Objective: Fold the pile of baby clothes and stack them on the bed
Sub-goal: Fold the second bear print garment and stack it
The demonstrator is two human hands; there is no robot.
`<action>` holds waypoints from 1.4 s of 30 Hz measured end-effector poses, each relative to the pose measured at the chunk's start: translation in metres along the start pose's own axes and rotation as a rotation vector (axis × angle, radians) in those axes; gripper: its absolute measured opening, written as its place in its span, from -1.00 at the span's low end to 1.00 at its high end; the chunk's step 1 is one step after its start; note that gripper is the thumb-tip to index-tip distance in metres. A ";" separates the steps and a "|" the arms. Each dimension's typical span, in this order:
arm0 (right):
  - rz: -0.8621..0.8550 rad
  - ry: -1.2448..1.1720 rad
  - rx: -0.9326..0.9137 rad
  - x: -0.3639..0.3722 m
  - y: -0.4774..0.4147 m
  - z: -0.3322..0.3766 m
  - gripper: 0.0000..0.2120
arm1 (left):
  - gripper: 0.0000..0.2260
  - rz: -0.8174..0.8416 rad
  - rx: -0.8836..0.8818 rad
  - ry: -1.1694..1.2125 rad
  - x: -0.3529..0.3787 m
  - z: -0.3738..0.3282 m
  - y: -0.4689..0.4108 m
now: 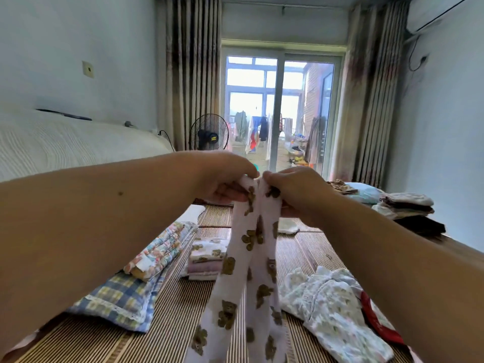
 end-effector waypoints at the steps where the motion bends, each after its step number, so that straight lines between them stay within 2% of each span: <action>1: 0.035 0.009 -0.028 0.004 0.000 0.002 -0.71 | -0.77 0.017 -0.019 0.002 0.003 -0.001 0.001; 5: 0.131 0.078 -0.126 0.013 0.000 0.005 -0.63 | -0.55 0.080 -0.004 0.009 0.006 -0.005 0.005; 8: 0.100 0.147 -0.160 0.012 -0.002 0.004 -0.58 | -0.49 0.123 0.077 -0.056 0.009 -0.007 0.007; 10: 0.088 0.170 -0.182 0.011 -0.002 0.007 -0.55 | -0.53 0.021 0.237 -0.173 0.002 -0.011 0.007; 12: 0.082 0.198 -0.191 0.005 -0.004 0.008 -0.68 | -0.57 -0.149 0.463 -0.264 -0.013 -0.016 0.006; 13: 0.096 0.230 -0.191 0.002 -0.005 0.009 -0.73 | -0.61 -0.153 0.513 -0.246 -0.017 -0.014 0.005; 16: 0.199 0.256 -0.215 -0.006 -0.009 0.011 -0.78 | -0.50 0.177 0.344 -0.116 -0.008 0.011 -0.005; 17: 0.219 0.234 -0.213 -0.009 -0.010 0.010 -0.78 | -0.56 0.265 0.298 -0.071 -0.006 0.018 -0.009; 19: 0.237 0.234 -0.206 -0.015 -0.015 0.009 -0.80 | -0.63 0.309 0.275 0.003 -0.009 0.023 -0.018; 21: 0.202 0.401 -0.199 -0.021 -0.024 0.005 -0.81 | -0.64 0.250 0.263 -0.010 -0.013 0.024 -0.032; 24: 0.154 0.521 -0.099 -0.021 -0.045 -0.011 -0.84 | -0.88 0.127 0.235 -0.177 -0.013 0.021 -0.049; 27: 0.075 0.431 -0.036 -0.014 -0.069 -0.026 -0.90 | -0.86 -0.037 0.222 -0.275 -0.015 0.017 -0.080; 30: 0.002 0.229 0.029 -0.006 -0.090 -0.048 -0.91 | -0.81 -0.073 0.212 -0.196 -0.013 0.019 -0.112; 31: -0.012 0.208 0.000 -0.003 -0.097 -0.053 -0.95 | -0.80 -0.089 0.225 -0.184 -0.013 0.020 -0.120; 34: -0.090 0.237 -0.110 -0.002 -0.114 -0.061 -0.85 | -0.84 -0.176 0.368 -0.241 -0.014 0.018 -0.138; 36: -0.125 0.269 -0.170 -0.002 -0.121 -0.060 -0.95 | -0.90 -0.230 0.479 -0.291 -0.016 0.013 -0.142; 37: -0.137 0.281 -0.187 -0.003 -0.124 -0.060 -0.92 | -0.87 -0.253 0.526 -0.312 -0.016 0.011 -0.142; 39: -0.137 0.308 -0.215 -0.003 -0.127 -0.057 -0.83 | -0.76 -0.286 0.591 -0.329 -0.016 0.009 -0.140; 42: -0.070 0.357 -0.221 0.000 -0.118 -0.064 -0.85 | -0.76 -0.259 0.605 -0.349 -0.009 0.021 -0.133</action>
Point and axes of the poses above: each hand's wrist, its own y-axis away from the middle knuckle, its own x-axis out of the palm, z = x × y, the point moved 6 cm from there along -y, towards the middle knuckle, and after that the axes turned 11 degrees about y, right-handed, at the moved point
